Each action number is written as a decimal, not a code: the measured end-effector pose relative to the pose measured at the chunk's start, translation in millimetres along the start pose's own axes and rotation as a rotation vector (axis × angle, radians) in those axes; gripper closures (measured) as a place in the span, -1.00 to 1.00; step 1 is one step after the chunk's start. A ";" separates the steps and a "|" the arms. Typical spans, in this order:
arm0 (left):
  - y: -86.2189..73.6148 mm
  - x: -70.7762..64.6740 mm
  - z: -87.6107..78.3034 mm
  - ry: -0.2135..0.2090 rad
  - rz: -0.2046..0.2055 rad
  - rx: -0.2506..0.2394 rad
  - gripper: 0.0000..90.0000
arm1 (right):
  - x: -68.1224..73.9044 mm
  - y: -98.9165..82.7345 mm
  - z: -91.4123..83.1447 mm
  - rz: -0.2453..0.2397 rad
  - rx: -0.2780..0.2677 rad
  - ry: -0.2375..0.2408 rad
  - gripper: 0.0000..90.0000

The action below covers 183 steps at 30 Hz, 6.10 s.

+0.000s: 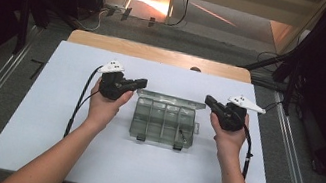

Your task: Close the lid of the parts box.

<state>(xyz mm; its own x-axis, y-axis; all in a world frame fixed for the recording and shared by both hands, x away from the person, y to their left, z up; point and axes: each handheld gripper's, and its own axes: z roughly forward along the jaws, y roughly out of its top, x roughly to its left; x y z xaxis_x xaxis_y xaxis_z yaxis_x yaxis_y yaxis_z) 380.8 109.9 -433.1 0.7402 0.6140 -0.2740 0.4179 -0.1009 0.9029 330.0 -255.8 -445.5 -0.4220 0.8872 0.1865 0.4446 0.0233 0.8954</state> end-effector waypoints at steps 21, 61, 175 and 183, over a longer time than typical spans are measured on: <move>-26.4 -16.9 -21.9 -0.007 0.036 -0.015 1.00 | 22.5 -21.0 -19.8 -0.034 -0.015 0.057 1.00; -84.1 -43.3 -39.9 -0.001 0.076 -0.028 1.00 | 56.4 -76.2 -41.1 -0.073 0.002 0.084 1.00; -96.9 -45.8 -54.8 0.024 0.104 0.030 -0.16 | -5.3 -116.0 -109.8 -0.066 0.002 -0.040 -1.00; -95.0 -30.5 -76.5 0.037 0.088 0.011 -0.72 | -7.3 -115.7 -110.9 -0.066 -0.001 -0.045 -1.00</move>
<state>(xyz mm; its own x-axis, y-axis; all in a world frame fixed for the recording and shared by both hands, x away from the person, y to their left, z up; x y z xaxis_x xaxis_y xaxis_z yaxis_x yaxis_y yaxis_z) 278.2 160.6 -485.1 0.7541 0.6312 -0.1815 0.3587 -0.1642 0.9189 194.0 -316.1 -505.7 -0.4142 0.9037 0.1090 0.4161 0.0815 0.9056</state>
